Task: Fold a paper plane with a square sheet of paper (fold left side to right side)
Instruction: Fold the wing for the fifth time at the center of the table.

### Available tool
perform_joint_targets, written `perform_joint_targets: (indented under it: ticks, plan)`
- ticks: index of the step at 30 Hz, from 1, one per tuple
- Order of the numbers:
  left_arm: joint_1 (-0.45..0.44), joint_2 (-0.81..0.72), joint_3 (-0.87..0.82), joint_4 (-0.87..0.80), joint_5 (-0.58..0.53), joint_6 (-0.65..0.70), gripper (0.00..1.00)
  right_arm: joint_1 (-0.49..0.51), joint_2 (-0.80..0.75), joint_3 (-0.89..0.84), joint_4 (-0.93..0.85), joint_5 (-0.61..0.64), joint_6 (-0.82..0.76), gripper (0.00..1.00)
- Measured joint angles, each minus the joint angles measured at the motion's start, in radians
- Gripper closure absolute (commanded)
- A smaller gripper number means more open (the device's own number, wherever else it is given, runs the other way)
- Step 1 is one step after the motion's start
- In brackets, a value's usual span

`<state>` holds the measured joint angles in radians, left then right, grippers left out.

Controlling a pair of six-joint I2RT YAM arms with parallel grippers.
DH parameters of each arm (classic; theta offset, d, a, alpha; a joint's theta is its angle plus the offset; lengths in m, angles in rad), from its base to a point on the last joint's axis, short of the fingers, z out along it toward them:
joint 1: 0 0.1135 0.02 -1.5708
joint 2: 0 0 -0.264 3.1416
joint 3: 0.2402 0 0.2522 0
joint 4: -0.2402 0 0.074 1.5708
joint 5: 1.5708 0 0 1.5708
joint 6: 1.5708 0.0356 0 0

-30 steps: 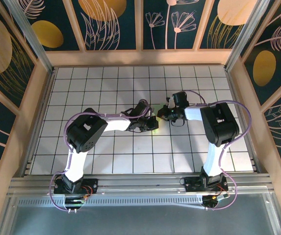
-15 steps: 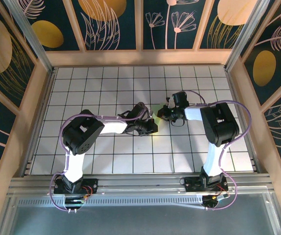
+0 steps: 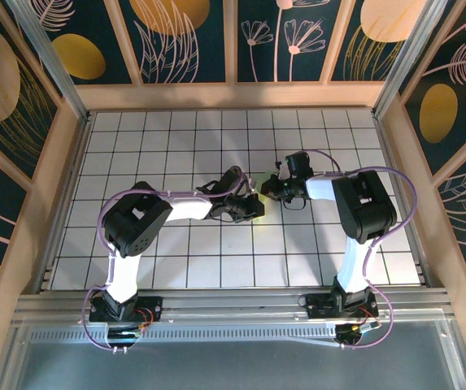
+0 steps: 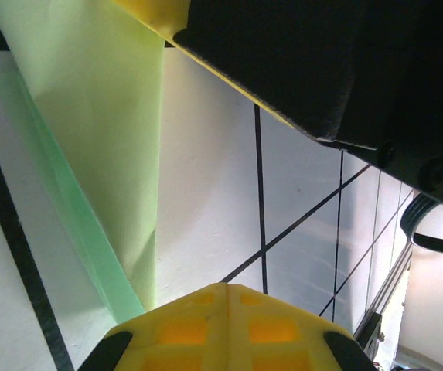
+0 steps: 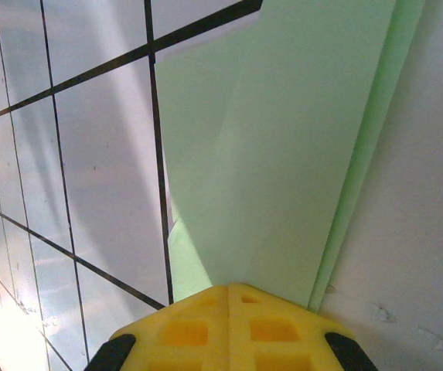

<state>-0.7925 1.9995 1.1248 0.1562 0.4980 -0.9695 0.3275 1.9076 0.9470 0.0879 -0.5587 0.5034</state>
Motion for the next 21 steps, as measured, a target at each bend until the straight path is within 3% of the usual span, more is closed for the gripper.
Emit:
perform_joint_targets:
  ticks: [21]
  plan:
    - [0.0,0.014,0.0,-0.031,-0.009,0.023,0.95,0.0,0.0,0.002,-0.006,0.002,-0.008,1.0]
